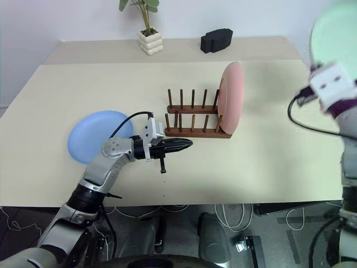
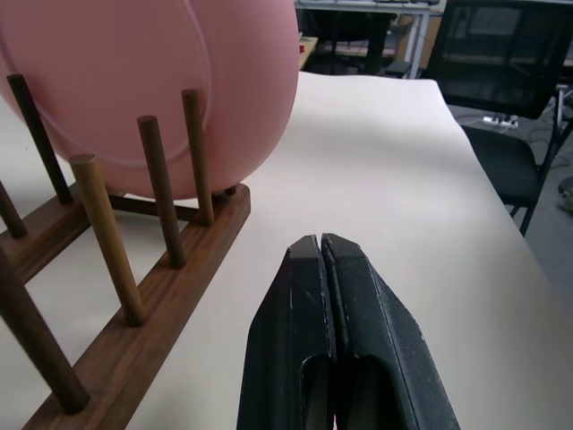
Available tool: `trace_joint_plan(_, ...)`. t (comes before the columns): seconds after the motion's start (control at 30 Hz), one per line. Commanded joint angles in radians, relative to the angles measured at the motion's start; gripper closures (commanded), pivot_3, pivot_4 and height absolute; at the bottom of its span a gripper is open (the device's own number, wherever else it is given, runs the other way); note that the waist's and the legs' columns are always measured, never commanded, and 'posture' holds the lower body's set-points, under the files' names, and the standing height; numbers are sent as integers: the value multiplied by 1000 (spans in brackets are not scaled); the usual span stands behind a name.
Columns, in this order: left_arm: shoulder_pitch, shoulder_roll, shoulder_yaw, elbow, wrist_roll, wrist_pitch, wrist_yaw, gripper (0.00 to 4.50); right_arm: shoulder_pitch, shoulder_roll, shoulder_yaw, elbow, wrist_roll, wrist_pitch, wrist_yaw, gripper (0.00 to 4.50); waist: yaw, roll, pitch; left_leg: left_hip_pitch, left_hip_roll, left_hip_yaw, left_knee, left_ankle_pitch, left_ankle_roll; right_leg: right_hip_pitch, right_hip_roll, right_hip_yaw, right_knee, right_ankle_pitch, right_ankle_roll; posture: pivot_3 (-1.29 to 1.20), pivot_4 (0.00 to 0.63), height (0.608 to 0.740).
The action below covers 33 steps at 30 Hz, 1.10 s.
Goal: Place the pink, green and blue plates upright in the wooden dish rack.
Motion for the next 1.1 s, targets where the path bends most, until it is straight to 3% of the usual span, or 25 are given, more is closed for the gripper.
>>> trace_joint_plan(0.03, -25, -12, 7, 8, -6, -30, -8, 4500, -100, 4, -11, -118, 69, 30, 20, 4470, 2, 0, 0, 0, 0, 0, 0, 0, 0, 0, 0, 0, 0, 0, 0, 0, 150, 740)
trace_joint_plan(0.2, -13, 2, 32, -6, -7, -48, 6, 4500, -268, 127, 48, -333, 425, 220, 137, 4470, 1, -2, 1, -1, 0, 0, 0, 0, 0, 0, 0, 0, -1, 0, 0, 0, 150, 740)
trace_joint_plan(0.37, 12, 25, 98, -49, -45, -27, 32, 4500, -278, 256, 62, -487, 805, 431, 157, 4470, 5, -2, 1, -1, 1, -7, 0, 0, 1, 0, 0, -1, -1, 0, 0, 0, 150, 740)
trace_joint_plan(0.53, 43, 70, 126, -100, -48, -9, 46, 4500, -260, 328, 70, -542, 1001, 544, 82, 4470, 6, -2, 1, -2, 1, -7, 0, 0, 1, 0, -1, -1, -1, 0, 0, 0, 150, 740)
trace_joint_plan(0.9, 71, 112, 143, -128, -51, 3, 65, 4500, -92, 543, 104, -557, 1208, 605, -171, 4470, 3, -2, 2, -2, 1, -7, -1, 0, 1, -1, -1, -1, -1, 0, 0, 0, 150, 740)
trace_joint_plan(1.1, 74, 118, 141, -124, -52, 5, 62, 4500, -60, 586, 117, -552, 1254, 602, -221, 4470, 2, -2, 2, -3, 1, -7, -1, 0, 1, -3, -1, -1, -1, 0, 0, 0, 150, 740)
